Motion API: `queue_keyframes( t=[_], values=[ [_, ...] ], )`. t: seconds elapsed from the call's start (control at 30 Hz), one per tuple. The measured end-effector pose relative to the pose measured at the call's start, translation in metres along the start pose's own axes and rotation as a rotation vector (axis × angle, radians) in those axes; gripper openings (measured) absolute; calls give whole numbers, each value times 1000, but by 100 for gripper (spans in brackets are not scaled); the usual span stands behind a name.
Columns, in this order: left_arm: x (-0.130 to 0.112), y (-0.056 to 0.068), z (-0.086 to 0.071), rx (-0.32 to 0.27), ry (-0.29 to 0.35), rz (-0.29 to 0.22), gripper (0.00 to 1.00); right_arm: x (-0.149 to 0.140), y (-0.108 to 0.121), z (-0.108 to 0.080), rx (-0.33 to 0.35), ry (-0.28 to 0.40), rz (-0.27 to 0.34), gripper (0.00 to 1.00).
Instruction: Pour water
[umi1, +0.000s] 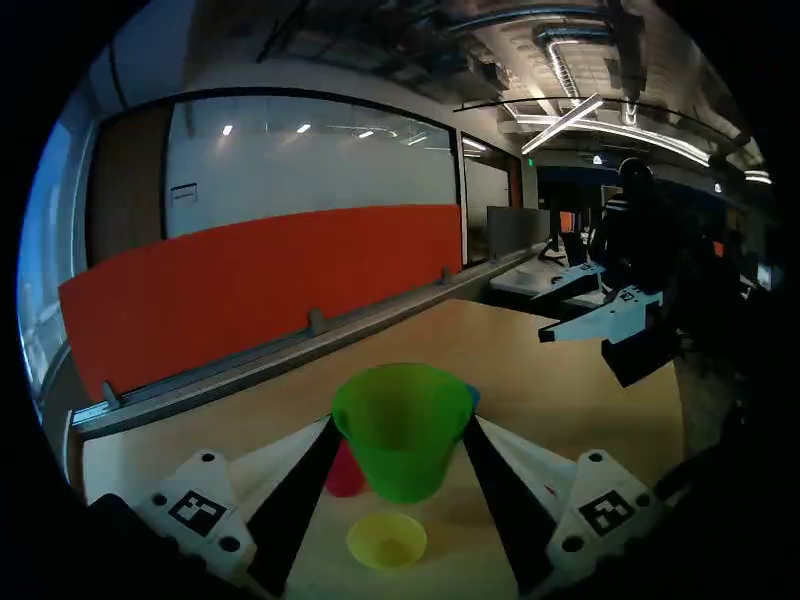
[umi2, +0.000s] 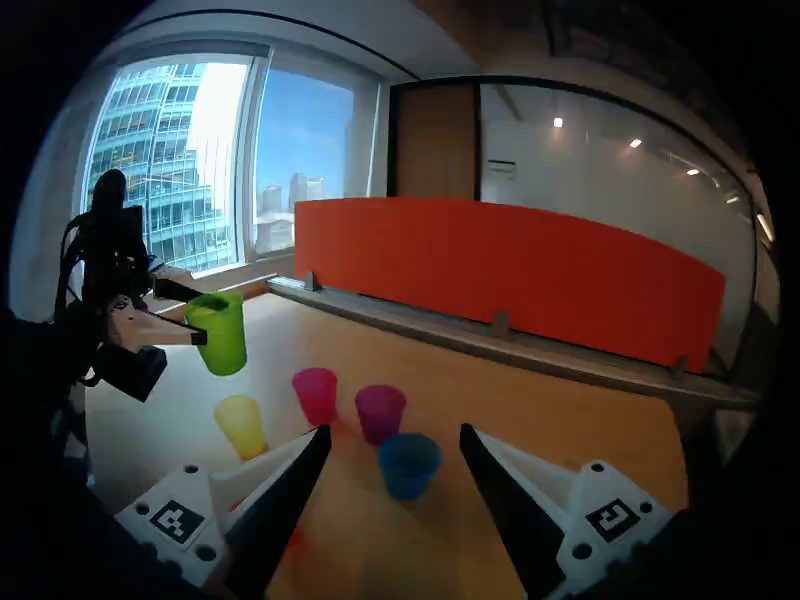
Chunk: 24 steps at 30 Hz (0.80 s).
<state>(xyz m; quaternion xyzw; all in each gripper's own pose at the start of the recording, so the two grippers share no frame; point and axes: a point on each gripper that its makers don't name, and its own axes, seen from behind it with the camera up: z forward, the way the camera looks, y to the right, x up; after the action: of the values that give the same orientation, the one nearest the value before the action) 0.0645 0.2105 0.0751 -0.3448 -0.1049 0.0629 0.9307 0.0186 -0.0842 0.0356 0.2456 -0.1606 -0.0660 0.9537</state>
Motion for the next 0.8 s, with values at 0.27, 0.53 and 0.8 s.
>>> queue_keyframes(
  t=[0.27, 0.53, 0.8],
  values=[
    [18, -5, -14, 10, 68, -19, 86, -2, -3, 6, 10, -9, -6, 100],
    [26, -9, -24, 21, 123, -32, 86, -3, -5, 15, 20, -17, -6, 100],
    [27, -17, -31, 40, 156, -50, 86, -6, -5, 24, 29, -33, -14, 100]
  ],
)
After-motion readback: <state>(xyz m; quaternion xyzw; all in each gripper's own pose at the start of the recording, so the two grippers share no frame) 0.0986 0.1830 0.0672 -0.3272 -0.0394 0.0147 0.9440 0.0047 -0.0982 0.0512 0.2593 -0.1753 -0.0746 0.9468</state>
